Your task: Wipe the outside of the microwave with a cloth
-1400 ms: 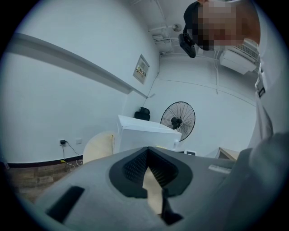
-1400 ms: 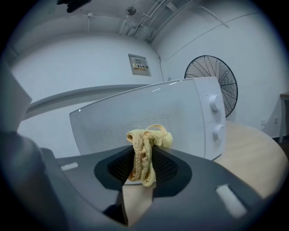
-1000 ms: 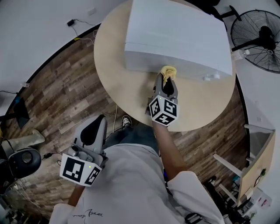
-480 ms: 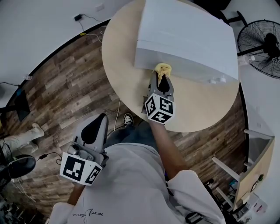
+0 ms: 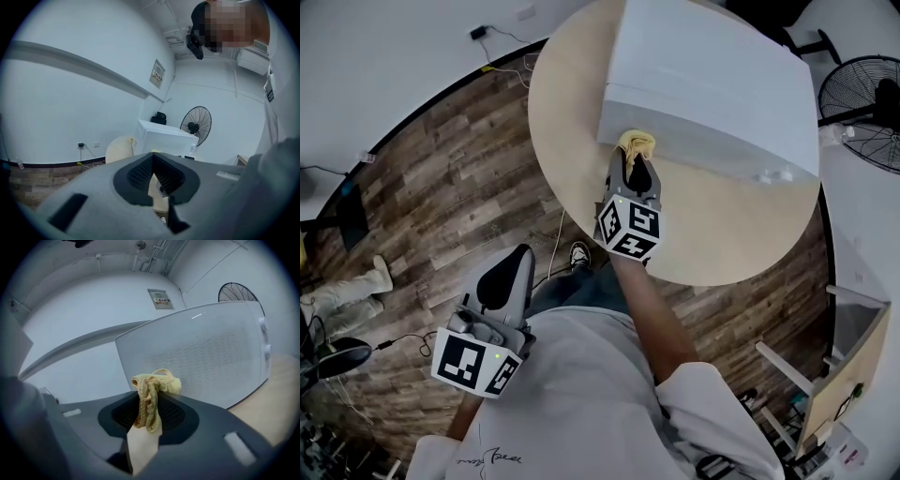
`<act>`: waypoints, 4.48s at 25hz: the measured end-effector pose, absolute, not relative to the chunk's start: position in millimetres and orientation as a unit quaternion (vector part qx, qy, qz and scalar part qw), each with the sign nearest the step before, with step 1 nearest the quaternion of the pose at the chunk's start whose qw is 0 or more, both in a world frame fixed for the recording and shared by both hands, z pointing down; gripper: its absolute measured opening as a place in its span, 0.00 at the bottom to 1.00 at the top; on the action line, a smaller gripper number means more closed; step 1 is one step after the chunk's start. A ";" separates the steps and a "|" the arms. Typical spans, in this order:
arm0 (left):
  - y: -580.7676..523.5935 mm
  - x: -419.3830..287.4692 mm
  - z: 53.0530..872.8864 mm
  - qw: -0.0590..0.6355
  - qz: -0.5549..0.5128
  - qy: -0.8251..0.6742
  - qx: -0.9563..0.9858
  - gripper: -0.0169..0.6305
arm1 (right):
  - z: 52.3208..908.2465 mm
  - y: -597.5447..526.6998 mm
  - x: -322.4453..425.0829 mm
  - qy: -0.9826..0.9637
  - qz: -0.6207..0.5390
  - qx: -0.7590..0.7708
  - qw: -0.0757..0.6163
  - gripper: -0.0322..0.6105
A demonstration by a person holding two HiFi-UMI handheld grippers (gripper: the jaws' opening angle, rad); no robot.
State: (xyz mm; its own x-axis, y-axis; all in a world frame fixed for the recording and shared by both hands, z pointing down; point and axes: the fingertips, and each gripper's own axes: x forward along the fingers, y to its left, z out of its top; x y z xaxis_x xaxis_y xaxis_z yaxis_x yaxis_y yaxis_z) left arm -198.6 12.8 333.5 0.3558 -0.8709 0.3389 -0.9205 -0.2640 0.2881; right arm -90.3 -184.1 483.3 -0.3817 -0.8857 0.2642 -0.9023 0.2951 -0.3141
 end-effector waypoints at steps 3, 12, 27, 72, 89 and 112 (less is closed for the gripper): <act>17.2 -201.8 336.3 0.224 0.060 -0.570 0.788 0.02 | 485.8 -182.0 -104.0 -0.811 0.211 0.545 0.024 0.24; 22.4 -208.6 336.6 0.224 0.059 -0.582 0.779 0.02 | 491.1 -176.6 -141.4 -0.834 0.220 0.504 0.034 0.24; 24.5 -192.0 332.8 0.222 0.051 -0.567 0.791 0.02 | 477.0 -148.1 -142.9 -0.860 0.221 0.458 0.030 0.24; -55.2 -25.9 328.9 0.217 0.079 -0.420 0.878 0.02 | 517.3 -179.3 220.5 -0.661 0.244 0.709 0.018 0.24; -63.7 -10.9 347.2 0.238 0.108 -0.428 0.865 0.02 | 550.4 -205.8 262.4 -0.624 0.273 0.732 0.008 0.24; -41.7 -58.6 331.9 0.231 0.083 -0.464 0.851 0.02 | 543.8 -207.2 179.2 -0.662 0.272 0.698 0.003 0.24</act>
State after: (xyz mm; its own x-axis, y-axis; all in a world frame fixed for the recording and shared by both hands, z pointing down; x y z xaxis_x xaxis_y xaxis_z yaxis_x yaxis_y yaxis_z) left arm -58.6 -41.7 331.9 0.5555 -0.7518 0.3553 -0.8283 -0.4627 0.3160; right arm 179.2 -207.2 543.8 -0.0245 -0.9232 0.3835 -0.9267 -0.1230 -0.3552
